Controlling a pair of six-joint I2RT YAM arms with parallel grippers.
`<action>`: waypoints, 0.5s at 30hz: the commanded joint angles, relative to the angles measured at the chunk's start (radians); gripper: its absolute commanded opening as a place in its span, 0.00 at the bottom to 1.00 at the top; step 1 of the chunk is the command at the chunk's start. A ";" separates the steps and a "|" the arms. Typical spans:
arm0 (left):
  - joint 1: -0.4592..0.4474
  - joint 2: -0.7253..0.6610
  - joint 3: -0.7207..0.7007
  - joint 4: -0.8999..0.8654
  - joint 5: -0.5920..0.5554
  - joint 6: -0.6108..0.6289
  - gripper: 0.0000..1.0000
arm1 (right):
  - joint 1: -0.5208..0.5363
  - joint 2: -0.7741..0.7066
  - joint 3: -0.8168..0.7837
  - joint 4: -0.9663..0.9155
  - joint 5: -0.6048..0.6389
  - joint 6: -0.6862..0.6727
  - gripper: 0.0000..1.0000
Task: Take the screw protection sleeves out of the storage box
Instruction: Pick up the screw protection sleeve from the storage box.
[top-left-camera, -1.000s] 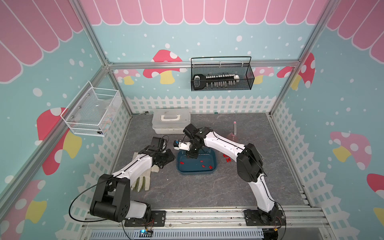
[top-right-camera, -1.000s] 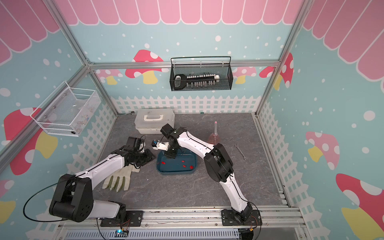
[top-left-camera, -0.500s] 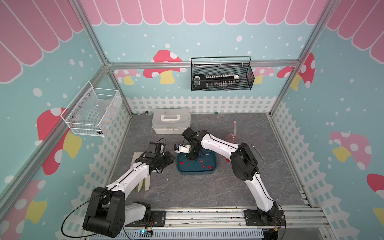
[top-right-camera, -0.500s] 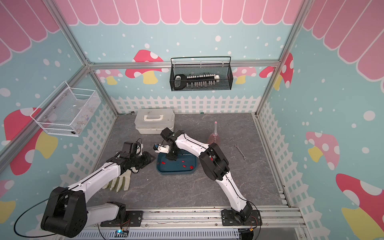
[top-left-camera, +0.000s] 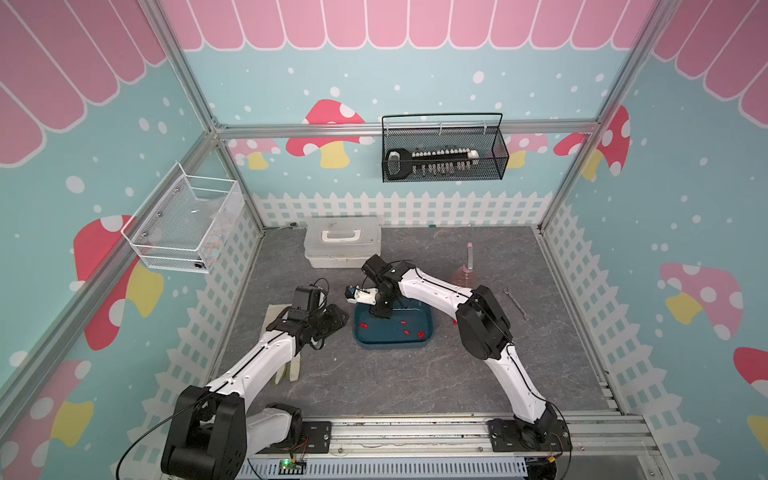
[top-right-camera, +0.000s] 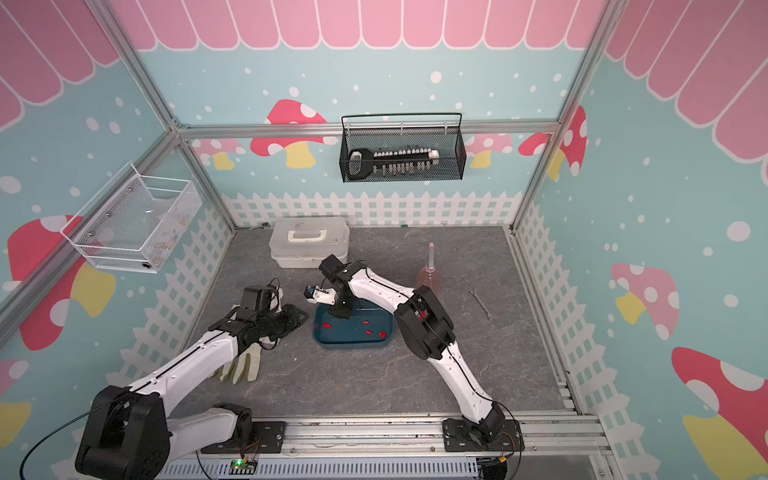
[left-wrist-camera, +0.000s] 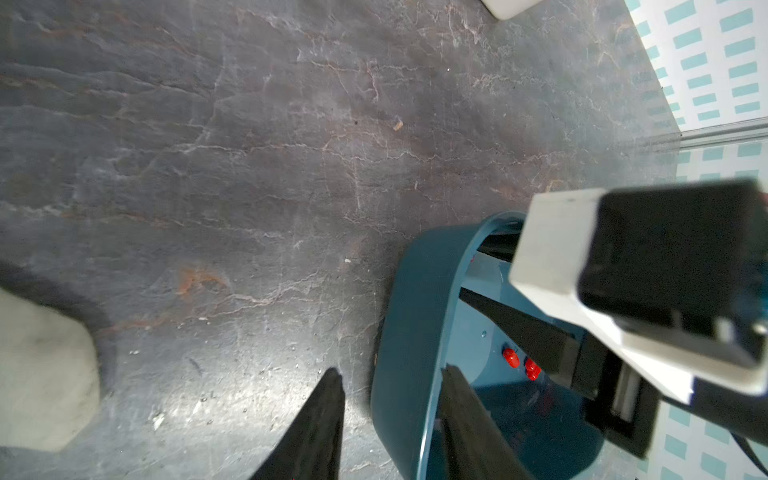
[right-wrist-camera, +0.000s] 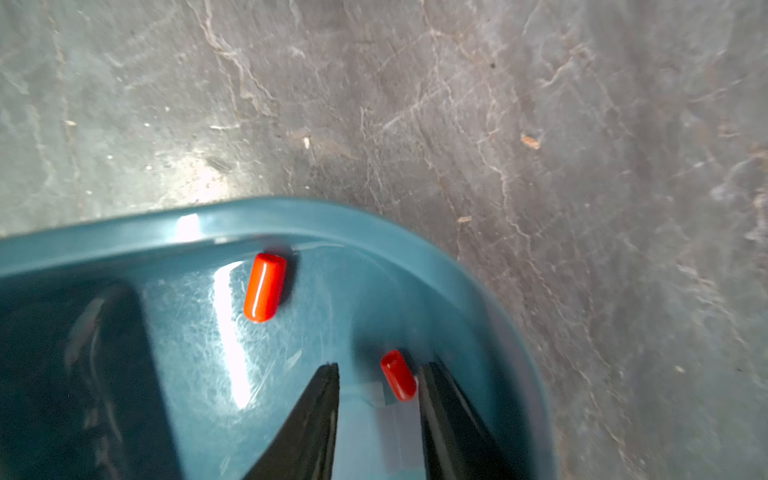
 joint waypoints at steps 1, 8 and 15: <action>0.004 -0.011 -0.014 0.015 -0.010 -0.007 0.41 | -0.002 0.030 0.001 0.016 0.007 -0.014 0.37; 0.004 0.003 -0.010 0.015 -0.008 -0.007 0.41 | -0.004 0.028 -0.008 0.036 0.021 -0.019 0.37; 0.003 0.002 -0.010 0.015 -0.011 -0.009 0.41 | -0.004 0.004 -0.053 0.082 0.082 -0.028 0.36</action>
